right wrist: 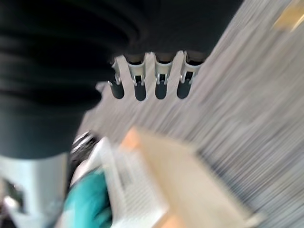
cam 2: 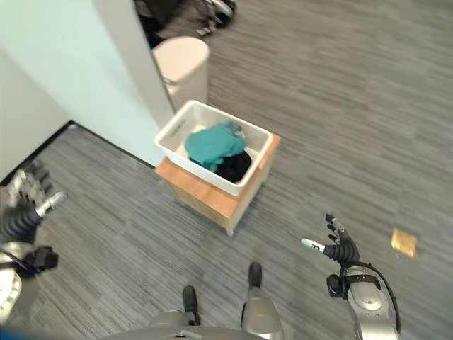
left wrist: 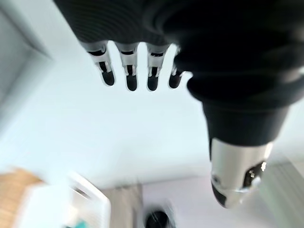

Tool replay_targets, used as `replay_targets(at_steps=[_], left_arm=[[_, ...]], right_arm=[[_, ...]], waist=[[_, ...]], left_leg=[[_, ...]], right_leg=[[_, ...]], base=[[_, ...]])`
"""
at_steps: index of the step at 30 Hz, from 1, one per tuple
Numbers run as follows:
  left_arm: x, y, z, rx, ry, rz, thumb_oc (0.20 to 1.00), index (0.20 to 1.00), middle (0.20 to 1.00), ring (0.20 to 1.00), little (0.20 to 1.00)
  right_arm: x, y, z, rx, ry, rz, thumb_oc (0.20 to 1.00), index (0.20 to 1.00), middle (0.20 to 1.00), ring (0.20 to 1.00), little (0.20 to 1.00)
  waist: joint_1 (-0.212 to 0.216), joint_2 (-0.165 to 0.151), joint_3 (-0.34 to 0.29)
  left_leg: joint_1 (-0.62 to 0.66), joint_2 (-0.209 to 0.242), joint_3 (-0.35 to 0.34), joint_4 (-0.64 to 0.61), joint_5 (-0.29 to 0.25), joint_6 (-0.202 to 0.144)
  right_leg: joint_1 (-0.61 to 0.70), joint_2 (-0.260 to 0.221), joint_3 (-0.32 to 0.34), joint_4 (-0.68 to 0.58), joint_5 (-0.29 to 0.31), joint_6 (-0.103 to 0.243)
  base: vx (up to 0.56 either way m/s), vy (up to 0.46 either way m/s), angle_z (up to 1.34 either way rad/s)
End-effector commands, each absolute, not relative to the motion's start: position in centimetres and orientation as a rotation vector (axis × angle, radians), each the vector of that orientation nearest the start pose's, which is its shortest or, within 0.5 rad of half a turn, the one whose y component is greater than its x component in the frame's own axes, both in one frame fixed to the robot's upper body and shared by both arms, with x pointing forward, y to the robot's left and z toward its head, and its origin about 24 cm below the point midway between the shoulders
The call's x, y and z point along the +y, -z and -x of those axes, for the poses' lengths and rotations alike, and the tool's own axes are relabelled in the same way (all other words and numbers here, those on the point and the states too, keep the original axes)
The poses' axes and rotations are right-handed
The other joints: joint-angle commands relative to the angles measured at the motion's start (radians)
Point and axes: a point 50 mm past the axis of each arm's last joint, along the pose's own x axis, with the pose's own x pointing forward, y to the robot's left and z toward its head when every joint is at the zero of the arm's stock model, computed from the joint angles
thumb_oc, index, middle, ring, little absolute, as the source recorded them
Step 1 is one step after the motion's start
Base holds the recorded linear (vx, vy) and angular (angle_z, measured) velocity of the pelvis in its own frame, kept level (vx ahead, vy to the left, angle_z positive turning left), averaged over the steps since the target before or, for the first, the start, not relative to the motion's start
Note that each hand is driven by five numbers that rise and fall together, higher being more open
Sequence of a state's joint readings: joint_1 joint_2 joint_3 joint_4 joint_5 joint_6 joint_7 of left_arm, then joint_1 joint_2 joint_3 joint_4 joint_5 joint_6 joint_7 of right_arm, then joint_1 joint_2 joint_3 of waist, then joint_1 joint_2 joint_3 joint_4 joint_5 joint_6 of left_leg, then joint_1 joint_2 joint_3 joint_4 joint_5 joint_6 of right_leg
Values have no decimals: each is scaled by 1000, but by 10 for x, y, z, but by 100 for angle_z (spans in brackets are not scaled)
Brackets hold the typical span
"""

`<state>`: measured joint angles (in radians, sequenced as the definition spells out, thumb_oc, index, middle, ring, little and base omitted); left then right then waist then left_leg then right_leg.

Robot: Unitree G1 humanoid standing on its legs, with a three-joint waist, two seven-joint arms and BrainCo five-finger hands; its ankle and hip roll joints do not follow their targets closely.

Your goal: Pick up bed clothes into laundry basket.

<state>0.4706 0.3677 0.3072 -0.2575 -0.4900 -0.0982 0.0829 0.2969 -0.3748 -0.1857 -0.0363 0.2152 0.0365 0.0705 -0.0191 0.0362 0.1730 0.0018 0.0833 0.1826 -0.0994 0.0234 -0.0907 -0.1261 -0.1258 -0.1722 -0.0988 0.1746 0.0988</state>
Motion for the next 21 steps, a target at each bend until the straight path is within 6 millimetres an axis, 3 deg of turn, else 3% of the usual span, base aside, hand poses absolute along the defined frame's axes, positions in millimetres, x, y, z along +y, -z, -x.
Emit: replay_targets(at_steps=[1, 3, 6, 8, 9, 10, 12, 14, 16, 17, 19, 20, 21], left_arm=[[280, -53, -163, 17, -295, 75, 1000, 1000, 1000, 1000, 1000], [270, -34, -160, 85, -307, 149, 1000, 1000, 1000, 1000, 1000], [242, -7, -168, 152, -306, 446, 1000, 1000, 1000, 1000, 1000], [236, -10, -174, 125, -316, 479, 1000, 1000, 1000, 1000, 1000], [236, -10, -174, 125, -317, 479, 1000, 1000, 1000, 1000, 1000], [241, -18, -174, 87, -318, 457, 1000, 1000, 1000, 1000, 1000], [246, -20, -172, 76, -324, 430, 1000, 1000, 1000, 1000, 1000], [255, -26, -172, 47, -343, 380, 1000, 1000, 1000, 1000, 1000], [265, -28, -172, 35, -376, 311, 1000, 1000, 1000, 1000, 1000], [282, -39, -168, 36, -397, 49, 1000, 1000, 1000, 1000, 1000], [287, -58, -172, -13, -364, -153, 1000, 1000, 1000, 1000, 1000], [284, -61, -175, -40, -348, -102, 1000, 1000, 1000, 1000, 1000], [284, -62, -175, -41, -347, -102, 1000, 1000, 1000, 1000, 1000]], right_arm=[[-252, -32, -199, 89, 110, -49, 1000, 1000, 1000, 1000, 1000], [-235, -27, -205, 89, 71, -187, 1000, 1000, 1000, 1000, 1000], [-202, -21, -210, 91, -1, -418, 1000, 1000, 1000, 1000, 1000], [-180, -21, -215, 90, -56, -546, 1000, 1000, 1000, 1000, 1000], [-180, -21, -215, 89, -56, -547, 1000, 1000, 1000, 1000, 1000], [-167, -23, -213, 100, -163, -569, 1000, 1000, 1000, 1000, 1000], [-167, -24, -212, 99, -195, -541, 1000, 1000, 1000, 1000, 1000], [-170, -30, -213, 73, -213, -512, 1000, 1000, 1000, 1000, 1000], [-174, -36, -215, 42, -214, -469, 1000, 1000, 1000, 1000, 1000], [-183, -43, -215, -3, -174, -422, 1000, 1000, 1000, 1000, 1000], [-191, -45, -214, -28, -119, -413, 1000, 1000, 1000, 1000, 1000], [-193, -47, -214, -39, -102, -419, 1000, 1000, 1000, 1000, 1000], [-193, -47, -214, -39, -102, -419, 1000, 1000, 1000, 1000, 1000]], waist=[[-3, -35, 1], [20, -33, -9], [47, -36, -27], [68, -36, -37], [67, -37, -36], [102, -40, -41], [120, -40, -38], [155, -38, -25], [178, -31, -11], [175, -9, 19], [150, -7, 15], [141, -10, 10], [141, -9, 9]], left_leg=[[4, -29, -55, 12, -43, 34], [27, -35, -73, 12, -49, 41], [44, -43, -108, 12, -44, 47], [51, -45, -127, 12, -43, 50], [52, -45, -128, 12, -43, 50], [64, -44, -147, 12, -45, 58], [72, -44, -158, 12, -44, 64], [72, -55, -199, 21, -49, 79], [78, -89, -259, 19, -47, 115], [96, -113, -347, 12, -36, 135], [92, -118, -448, 12, -28, 118], [87, -120, -489, 12, -26, 103], [84, -118, -490, 12, -22, 102]], right_leg=[[110, -25, -1, 12, -143, 53], [149, -28, -21, 12, -157, 47], [188, -38, -51, 12, -167, 40], [205, -42, -68, 17, -174, 39], [206, -42, -69, 16, -174, 39], [210, -56, -87, 58, -191, 40], [209, -66, -95, 94, -204, 40], [195, -99, -120, 208, -225, 39], [109, -171, -118, 469, -162, 45], [9, -191, -31, 690, -65, 37], [-47, -123, 120, 706, -101, 15], [-44, -89, 182, 672, -137, 9], [-44, -88, 181, 667, -130, 8]], base=[[-3, -2, 18], [1, -4, 22], [8, -15, 34], [3, 0, 41], [-10, 26, 40], [-10, 29, 28], [-6, 15, 8], [-10, 66, 11], [-24, 177, 62], [-52, 96, 145], [1, -121, 171], [52, -140, 177], [132, -235, 185]])
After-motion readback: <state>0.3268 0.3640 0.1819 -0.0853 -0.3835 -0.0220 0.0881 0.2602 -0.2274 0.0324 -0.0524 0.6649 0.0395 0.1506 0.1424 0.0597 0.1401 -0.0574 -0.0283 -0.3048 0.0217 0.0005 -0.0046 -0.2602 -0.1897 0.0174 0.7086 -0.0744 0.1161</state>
